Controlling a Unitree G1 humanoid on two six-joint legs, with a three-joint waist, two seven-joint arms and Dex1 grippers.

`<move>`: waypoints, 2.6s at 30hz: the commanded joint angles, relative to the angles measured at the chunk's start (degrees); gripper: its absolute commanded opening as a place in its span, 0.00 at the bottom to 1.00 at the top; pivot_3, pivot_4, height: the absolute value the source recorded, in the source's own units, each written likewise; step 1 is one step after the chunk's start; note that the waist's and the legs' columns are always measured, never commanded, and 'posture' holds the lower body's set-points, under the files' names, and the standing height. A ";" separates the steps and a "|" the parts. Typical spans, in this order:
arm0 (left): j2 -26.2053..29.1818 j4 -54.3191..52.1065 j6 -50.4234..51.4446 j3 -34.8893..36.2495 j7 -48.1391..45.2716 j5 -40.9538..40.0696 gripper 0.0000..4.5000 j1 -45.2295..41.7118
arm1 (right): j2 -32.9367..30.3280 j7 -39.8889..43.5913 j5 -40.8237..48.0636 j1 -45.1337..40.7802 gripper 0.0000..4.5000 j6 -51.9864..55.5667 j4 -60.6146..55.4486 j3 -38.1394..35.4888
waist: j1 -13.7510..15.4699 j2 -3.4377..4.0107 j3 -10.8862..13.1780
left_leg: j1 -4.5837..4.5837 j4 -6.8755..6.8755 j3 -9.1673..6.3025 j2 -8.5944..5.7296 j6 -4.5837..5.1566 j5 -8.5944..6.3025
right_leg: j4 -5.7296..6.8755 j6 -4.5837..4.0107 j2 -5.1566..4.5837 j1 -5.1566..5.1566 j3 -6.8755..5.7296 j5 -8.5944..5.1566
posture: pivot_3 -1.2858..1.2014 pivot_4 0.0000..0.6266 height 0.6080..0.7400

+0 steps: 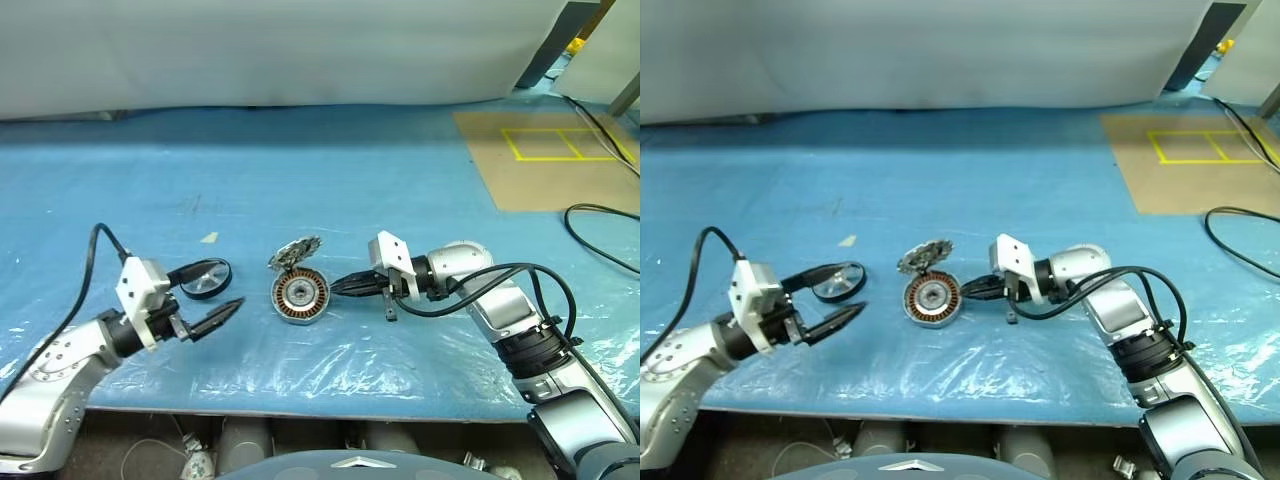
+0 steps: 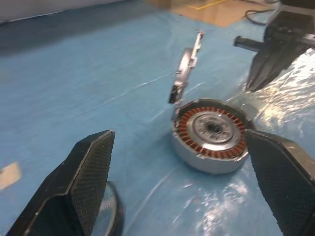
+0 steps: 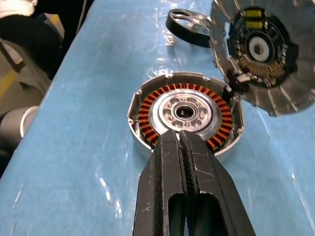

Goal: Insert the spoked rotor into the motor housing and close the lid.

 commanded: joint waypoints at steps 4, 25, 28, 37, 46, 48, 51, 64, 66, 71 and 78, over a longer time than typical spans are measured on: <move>12.55 13.57 2.38 3.39 -8.84 0.64 0.98 -13.19 | 0.68 -5.69 0.19 2.24 0.01 1.13 -3.67 -2.77 | 0.72 -0.12 0.08 | -0.04 0.13 0.00 0.00 -0.01 0.01 | 0.09 -0.01 -0.01 0.00 0.00 0.00 | 0.52 0.24 1.00; 9.94 72.29 -16.97 -45.49 -42.26 26.86 0.98 -73.20 | -3.94 -14.23 -0.52 8.83 0.01 12.65 -19.24 -3.96 | 3.10 -0.31 0.28 | -0.43 0.37 -0.18 -0.06 -0.29 0.13 | 0.35 0.21 -0.13 -0.22 -0.22 0.18 | 0.52 0.24 1.00; 10.44 68.25 -15.98 -50.47 -42.26 24.47 0.98 -71.84 | -3.77 -15.51 -0.34 9.34 0.01 13.26 -19.86 -4.36 | 3.12 -0.33 0.30 | -0.51 0.35 -0.20 -0.02 -0.31 0.12 | 0.36 0.23 -0.12 -0.25 -0.28 0.19 | 0.52 0.24 1.00; 11.09 58.49 -7.95 -49.43 -42.26 25.08 0.98 -68.05 | -4.34 -16.90 -1.89 12.33 0.01 10.18 -18.57 -4.06 | 3.22 -0.38 0.34 | -0.56 0.38 -0.23 -0.03 -0.35 0.10 | 0.37 0.24 -0.13 -0.21 -0.39 0.19 | 0.52 0.24 1.00; 10.93 58.56 -4.97 -46.30 -40.28 33.20 0.98 -66.47 | -3.92 -16.98 -3.01 12.14 0.01 9.37 -18.19 -2.65 | 3.14 -0.38 0.34 | -0.52 0.40 -0.37 -0.04 -0.35 0.11 | 0.36 0.25 -0.13 -0.17 -0.38 0.20 | 0.52 0.24 1.00; 10.30 58.99 -4.23 -45.67 -39.65 34.41 0.98 -66.44 | -3.83 -16.96 -3.25 12.00 0.01 9.30 -17.89 -2.31 | 3.15 -0.38 0.34 | -0.52 0.40 -0.44 -0.04 -0.35 0.11 | 0.36 0.25 -0.13 -0.14 -0.39 0.20 | 0.52 0.24 1.00; 8.74 59.19 -2.90 -44.59 -38.68 35.45 0.98 -66.12 | -3.75 -16.93 -3.53 11.95 0.01 9.23 -17.88 -1.94 | 3.19 -0.37 0.34 | -0.50 0.41 -0.56 -0.05 -0.35 0.11 | 0.36 0.25 -0.13 -0.09 -0.41 0.20 | 0.52 0.24 1.00; 6.67 57.50 3.83 -42.93 -38.81 37.92 0.98 -64.65 | -4.92 -17.36 -4.38 12.24 0.01 12.74 -23.16 -0.13 | 3.10 -0.37 0.34 | -0.50 0.41 -0.83 -0.07 -0.35 0.11 | 0.35 0.24 -0.12 -0.06 -0.44 0.20 | 0.52 0.24 1.00; 6.88 55.92 4.74 -42.49 -39.84 37.53 0.98 -63.92 | -4.83 -17.56 -4.29 11.87 0.01 13.48 -23.41 -0.33 | 3.10 -0.37 0.34 | -0.47 0.41 -0.85 -0.08 -0.35 0.11 | 0.34 0.24 -0.13 -0.01 -0.45 0.20 | 0.52 0.24 1.00; 7.00 53.42 5.63 -40.82 -41.23 36.39 0.98 -63.50 | -5.30 -17.19 -4.93 11.85 0.01 13.12 -22.80 0.04 | 3.16 -0.36 0.35 | -0.44 0.41 -0.86 -0.07 -0.35 0.11 | 0.34 0.23 -0.14 0.02 -0.45 0.19 | 0.52 0.24 1.00; 7.60 52.93 2.93 -40.29 -41.57 37.03 0.65 -62.23 | -5.12 -16.94 -5.48 12.11 0.00 10.92 -20.25 0.63 | 3.11 -0.34 0.36 | -0.45 0.40 -0.86 -0.07 -0.35 0.11 | 0.33 0.23 -0.13 0.01 -0.46 0.19 | 0.52 0.24 1.00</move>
